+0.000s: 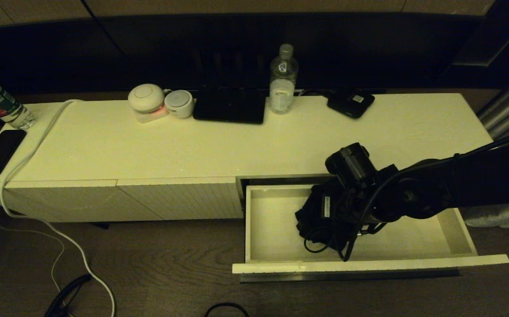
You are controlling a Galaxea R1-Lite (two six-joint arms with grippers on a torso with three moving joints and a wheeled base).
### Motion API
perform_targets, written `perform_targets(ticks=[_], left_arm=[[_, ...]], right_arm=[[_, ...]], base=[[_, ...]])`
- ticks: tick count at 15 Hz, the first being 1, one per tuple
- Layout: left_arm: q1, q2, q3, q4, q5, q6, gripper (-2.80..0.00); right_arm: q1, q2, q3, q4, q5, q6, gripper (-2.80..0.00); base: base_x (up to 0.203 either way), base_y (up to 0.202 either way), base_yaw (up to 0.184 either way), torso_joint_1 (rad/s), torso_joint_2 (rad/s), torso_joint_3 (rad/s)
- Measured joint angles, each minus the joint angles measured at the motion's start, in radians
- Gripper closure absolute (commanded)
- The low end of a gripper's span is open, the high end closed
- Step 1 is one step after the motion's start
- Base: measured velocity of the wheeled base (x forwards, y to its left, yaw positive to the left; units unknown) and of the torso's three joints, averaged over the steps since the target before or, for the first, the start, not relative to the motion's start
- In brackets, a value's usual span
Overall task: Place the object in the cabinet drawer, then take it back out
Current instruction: Take the umbrella out of the drawer and put it on the table
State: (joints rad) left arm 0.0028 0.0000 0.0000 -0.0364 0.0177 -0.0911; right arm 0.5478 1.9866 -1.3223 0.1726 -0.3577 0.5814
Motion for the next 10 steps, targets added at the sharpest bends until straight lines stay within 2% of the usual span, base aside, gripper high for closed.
perform_targets(ticks=[5, 10], left_arm=[[0.000, 0.000, 0.000, 0.000, 0.000, 0.000, 0.00], [0.000, 0.000, 0.000, 0.000, 0.000, 0.000, 0.00]], right_arm=[[0.014, -0.057, -0.033, 0.011, -0.069, -0.039, 0.00], [0.032, -0.114, -0.038, 0.011, -0.213, -0.119, 0.00]], base=[[0.000, 0.000, 0.000, 0.000, 0.00, 0.000], [0.000, 0.000, 0.000, 0.000, 0.00, 0.000]])
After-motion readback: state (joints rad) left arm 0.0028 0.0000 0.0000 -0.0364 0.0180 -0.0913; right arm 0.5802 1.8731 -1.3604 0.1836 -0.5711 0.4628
